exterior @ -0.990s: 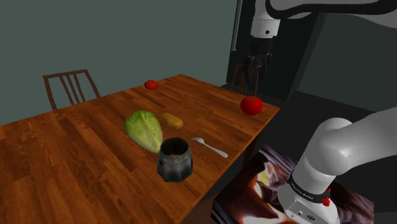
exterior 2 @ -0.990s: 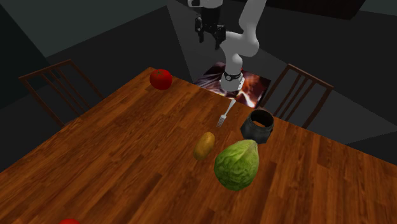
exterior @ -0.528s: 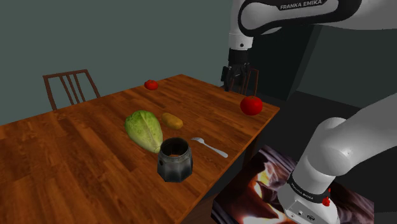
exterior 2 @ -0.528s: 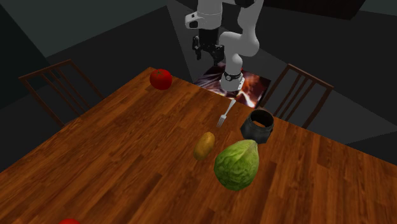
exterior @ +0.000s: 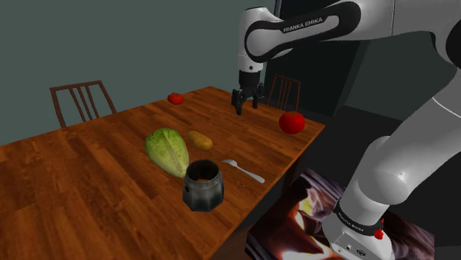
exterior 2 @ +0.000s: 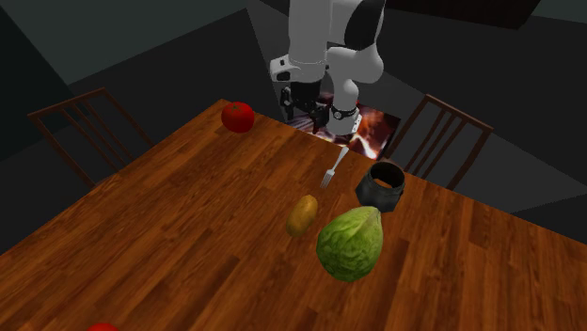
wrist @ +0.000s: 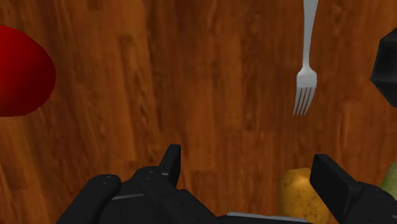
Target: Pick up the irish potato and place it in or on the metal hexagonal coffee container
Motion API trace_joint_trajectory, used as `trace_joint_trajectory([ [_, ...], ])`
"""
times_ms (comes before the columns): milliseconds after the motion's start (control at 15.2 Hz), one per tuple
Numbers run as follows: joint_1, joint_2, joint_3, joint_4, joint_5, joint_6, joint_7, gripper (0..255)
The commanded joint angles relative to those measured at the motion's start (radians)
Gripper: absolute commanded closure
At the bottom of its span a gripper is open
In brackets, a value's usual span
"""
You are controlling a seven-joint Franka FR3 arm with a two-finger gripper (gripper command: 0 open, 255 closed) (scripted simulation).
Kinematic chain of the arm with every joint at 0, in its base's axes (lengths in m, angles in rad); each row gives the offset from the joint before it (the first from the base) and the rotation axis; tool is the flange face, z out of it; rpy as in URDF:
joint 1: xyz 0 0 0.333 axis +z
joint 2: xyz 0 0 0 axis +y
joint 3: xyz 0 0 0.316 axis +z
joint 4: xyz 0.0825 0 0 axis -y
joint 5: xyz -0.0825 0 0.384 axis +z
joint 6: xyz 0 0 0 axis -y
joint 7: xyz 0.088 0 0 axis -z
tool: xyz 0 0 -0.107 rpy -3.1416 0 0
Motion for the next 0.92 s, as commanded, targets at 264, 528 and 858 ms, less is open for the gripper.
trace_joint_trajectory([
  [264, 0.020, 0.207, 0.037, 0.101, -0.024, 0.118, 0.041, 0],
  [528, 0.037, 0.349, 0.056, 0.199, -0.051, 0.168, 0.071, 0],
  [858, 0.065, 0.532, 0.070, 0.353, -0.094, 0.203, 0.107, 0],
])
